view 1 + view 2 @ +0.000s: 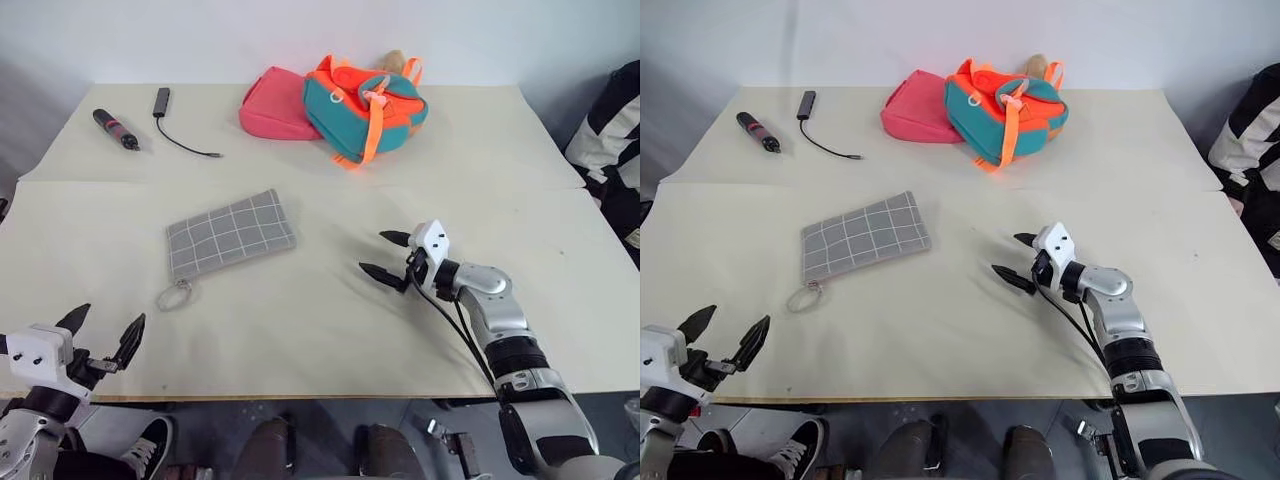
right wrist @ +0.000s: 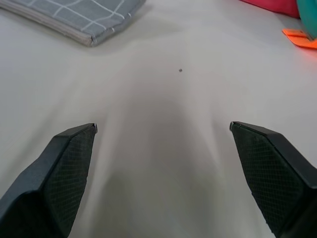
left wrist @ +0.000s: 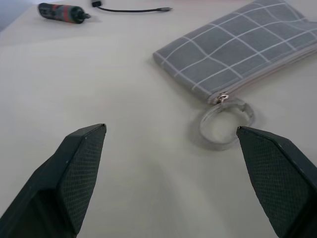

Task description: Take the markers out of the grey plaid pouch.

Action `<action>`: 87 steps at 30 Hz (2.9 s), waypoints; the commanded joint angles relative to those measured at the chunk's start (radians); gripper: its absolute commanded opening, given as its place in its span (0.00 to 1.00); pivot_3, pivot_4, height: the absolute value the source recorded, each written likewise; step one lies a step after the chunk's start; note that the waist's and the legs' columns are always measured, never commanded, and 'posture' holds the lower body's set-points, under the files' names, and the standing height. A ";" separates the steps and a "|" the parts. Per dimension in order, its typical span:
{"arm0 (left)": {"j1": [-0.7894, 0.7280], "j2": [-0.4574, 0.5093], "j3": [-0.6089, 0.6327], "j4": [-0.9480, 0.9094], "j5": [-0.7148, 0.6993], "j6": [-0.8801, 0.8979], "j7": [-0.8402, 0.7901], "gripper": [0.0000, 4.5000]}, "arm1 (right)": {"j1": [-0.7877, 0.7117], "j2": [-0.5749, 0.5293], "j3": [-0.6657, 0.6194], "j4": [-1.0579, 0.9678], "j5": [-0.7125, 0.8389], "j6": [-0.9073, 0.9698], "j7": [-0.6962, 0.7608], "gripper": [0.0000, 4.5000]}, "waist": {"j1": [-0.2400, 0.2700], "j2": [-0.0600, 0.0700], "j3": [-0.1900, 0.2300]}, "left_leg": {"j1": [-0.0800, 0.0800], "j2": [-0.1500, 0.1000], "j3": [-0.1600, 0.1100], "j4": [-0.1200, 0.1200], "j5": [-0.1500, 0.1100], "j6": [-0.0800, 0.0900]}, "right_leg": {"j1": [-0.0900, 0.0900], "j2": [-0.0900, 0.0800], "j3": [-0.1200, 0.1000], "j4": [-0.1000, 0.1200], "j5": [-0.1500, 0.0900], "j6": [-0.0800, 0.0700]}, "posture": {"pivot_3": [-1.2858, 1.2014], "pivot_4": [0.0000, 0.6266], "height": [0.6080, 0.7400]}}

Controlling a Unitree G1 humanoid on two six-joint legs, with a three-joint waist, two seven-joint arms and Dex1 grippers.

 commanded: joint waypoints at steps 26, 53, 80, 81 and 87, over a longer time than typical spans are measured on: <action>-0.326 0.228 -0.123 0.459 0.395 -0.330 0.108 1.00 | -0.401 0.459 0.158 0.419 -0.205 -0.160 -0.342 0.01 | -0.029 -0.008 -0.005 | 0.000 0.008 0.019 -0.001 0.000 -0.003 | -0.020 0.001 0.004 0.020 0.004 -0.007 | 0.52 0.24 1.00; -0.672 0.455 -0.537 0.997 0.666 -0.891 0.101 0.91 | -0.454 0.460 0.193 0.589 -0.361 -0.188 -0.487 0.00 | -0.048 -0.011 -0.008 | 0.001 0.009 0.028 -0.004 0.002 -0.003 | -0.029 -0.001 0.002 0.027 0.006 -0.011 | 0.52 0.24 1.00; -0.462 0.375 -0.453 0.398 0.214 -0.333 -0.150 0.00 | -0.288 0.136 0.248 -0.007 -0.349 -0.420 -0.121 0.66 | -0.051 -0.012 -0.008 | -0.001 0.010 0.029 -0.003 0.004 0.003 | -0.028 -0.002 0.001 0.025 0.006 -0.011 | 0.52 0.24 1.00; -0.462 0.375 -0.457 0.364 0.209 -0.301 -0.158 0.00 | -0.283 0.111 0.275 -0.021 -0.392 -0.447 -0.127 0.66 | -0.053 -0.012 -0.008 | -0.001 0.010 0.029 -0.003 0.004 0.003 | -0.029 -0.002 0.002 0.025 0.006 -0.011 | 0.52 0.24 1.00; -0.503 0.365 -0.462 0.246 0.201 -0.153 -0.183 0.00 | -0.255 0.070 0.313 -0.074 -0.443 -0.472 -0.153 0.66 | -0.053 -0.012 -0.008 | 0.000 0.012 0.031 -0.002 0.004 0.002 | -0.029 0.000 0.002 0.026 0.006 -0.011 | 0.52 0.24 1.00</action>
